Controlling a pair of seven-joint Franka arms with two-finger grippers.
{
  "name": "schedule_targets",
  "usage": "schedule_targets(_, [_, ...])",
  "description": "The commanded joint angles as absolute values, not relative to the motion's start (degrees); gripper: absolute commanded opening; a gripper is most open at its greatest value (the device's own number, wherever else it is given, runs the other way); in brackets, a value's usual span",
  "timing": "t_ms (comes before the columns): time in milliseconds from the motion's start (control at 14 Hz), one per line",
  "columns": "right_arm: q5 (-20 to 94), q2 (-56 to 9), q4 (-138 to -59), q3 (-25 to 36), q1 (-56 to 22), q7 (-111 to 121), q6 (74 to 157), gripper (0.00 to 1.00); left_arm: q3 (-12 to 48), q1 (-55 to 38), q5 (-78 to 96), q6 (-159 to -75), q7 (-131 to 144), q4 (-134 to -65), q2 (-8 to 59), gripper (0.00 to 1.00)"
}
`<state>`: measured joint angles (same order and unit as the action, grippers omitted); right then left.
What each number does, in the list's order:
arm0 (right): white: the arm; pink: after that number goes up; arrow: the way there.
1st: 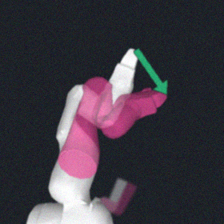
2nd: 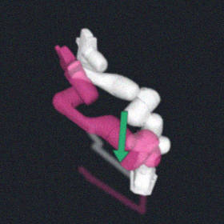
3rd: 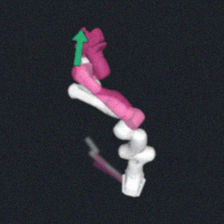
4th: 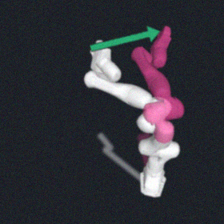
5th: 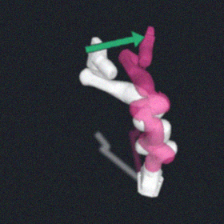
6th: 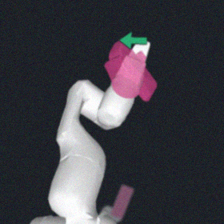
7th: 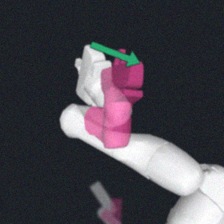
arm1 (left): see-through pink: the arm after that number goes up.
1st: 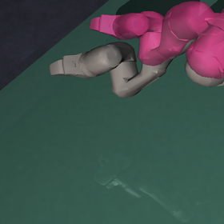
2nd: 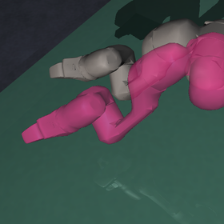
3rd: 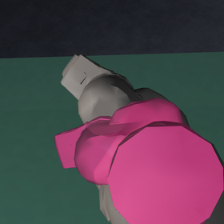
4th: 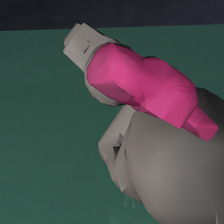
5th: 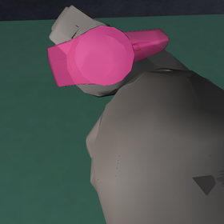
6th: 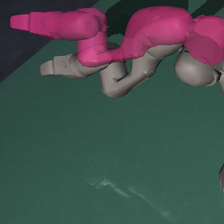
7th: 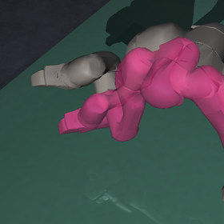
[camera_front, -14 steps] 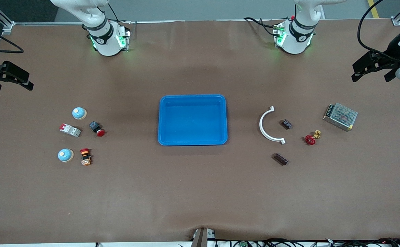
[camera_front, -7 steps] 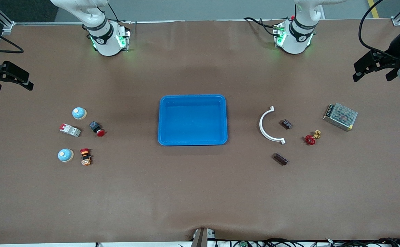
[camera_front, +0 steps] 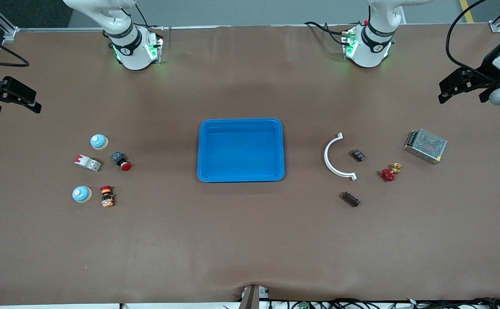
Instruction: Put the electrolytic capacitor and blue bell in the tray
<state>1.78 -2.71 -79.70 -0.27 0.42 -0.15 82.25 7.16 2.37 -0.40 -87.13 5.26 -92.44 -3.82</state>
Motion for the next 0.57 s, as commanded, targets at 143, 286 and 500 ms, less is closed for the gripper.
schedule_targets(143, [1.40, -4.57, -79.27, 0.00, 2.46, 0.26, 81.91, 1.00, 7.47, 2.46, -0.79, -95.59, 12.28, -101.57, -3.34, 1.00])
schedule_targets(286, [0.97, -6.06, -85.39, 0.00, 3.60, 0.35, 87.15, 1.00, 7.56, 2.20, -0.35, -102.44, 16.50, -108.25, -3.25, 1.00])
schedule_targets(500, [-2.27, -7.73, -96.92, 0.00, 4.74, 1.49, 101.39, 1.00, 8.78, 2.02, -0.35, -110.81, 21.35, -115.47, -2.82, 1.00])
